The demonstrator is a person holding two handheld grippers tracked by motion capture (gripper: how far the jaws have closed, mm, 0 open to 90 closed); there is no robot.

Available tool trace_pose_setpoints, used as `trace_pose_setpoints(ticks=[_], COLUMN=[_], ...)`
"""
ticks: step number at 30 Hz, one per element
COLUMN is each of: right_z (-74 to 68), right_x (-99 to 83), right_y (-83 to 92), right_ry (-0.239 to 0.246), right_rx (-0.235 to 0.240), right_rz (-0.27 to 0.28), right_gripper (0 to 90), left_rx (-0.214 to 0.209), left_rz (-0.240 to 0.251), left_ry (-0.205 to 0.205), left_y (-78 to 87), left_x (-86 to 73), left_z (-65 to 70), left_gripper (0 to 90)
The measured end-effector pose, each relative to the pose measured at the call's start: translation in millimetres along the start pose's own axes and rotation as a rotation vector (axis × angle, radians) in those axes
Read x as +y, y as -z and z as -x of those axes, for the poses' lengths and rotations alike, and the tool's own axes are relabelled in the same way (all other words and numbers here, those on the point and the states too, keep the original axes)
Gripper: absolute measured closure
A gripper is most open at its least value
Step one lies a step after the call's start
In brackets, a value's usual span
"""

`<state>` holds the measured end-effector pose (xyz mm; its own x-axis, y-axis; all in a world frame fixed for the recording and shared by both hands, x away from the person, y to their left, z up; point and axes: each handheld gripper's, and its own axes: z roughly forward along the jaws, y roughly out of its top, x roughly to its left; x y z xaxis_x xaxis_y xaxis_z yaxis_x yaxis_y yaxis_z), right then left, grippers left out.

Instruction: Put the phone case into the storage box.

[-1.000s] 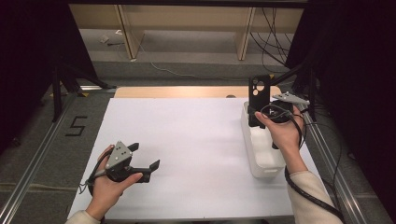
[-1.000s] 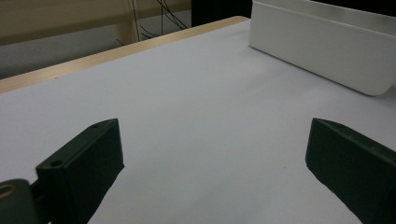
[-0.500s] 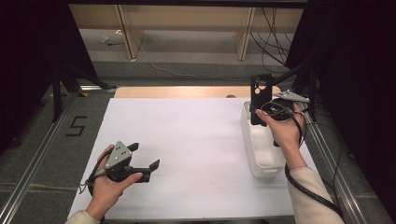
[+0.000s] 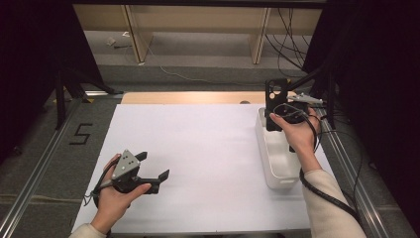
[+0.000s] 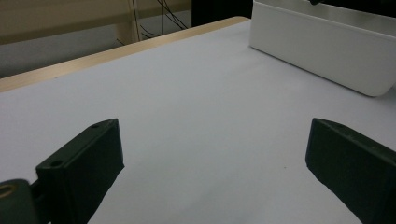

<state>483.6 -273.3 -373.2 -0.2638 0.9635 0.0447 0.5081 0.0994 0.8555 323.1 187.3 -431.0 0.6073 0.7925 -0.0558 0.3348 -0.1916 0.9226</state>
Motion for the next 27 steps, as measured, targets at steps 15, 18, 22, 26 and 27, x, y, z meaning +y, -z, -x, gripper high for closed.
trace_pose_setpoints(ticks=[15,18,22,26,27], right_z=[4.7,5.7,6.5,6.9,7.2], right_x=[-1.3,-1.6,-2.5,-3.5,-3.4], right_y=[-21.9,-25.5,-29.6,-33.4,-33.9], right_ry=[-0.025,-0.026,-0.03,-0.038,-0.038], right_rx=[-0.014,-0.018,-0.02,-0.021,-0.019], right_rz=[-0.064,-0.076,-0.088,-0.099,-0.101], right_gripper=[15.7,15.7,15.7,15.7,15.7], left_rx=[0.0,-0.002,-0.002,-0.003,-0.004], left_rz=[0.002,0.001,0.001,0.002,0.002], left_ry=[0.001,-0.001,0.0,0.0,0.001], left_y=[0.1,-0.1,0.0,0.0,-0.1], left_x=[-0.1,-0.1,-0.1,-0.1,-0.2], left_z=[-0.8,-0.6,-0.9,-1.0,-0.9], left_gripper=[3.8,3.8,3.7,3.8,3.8])
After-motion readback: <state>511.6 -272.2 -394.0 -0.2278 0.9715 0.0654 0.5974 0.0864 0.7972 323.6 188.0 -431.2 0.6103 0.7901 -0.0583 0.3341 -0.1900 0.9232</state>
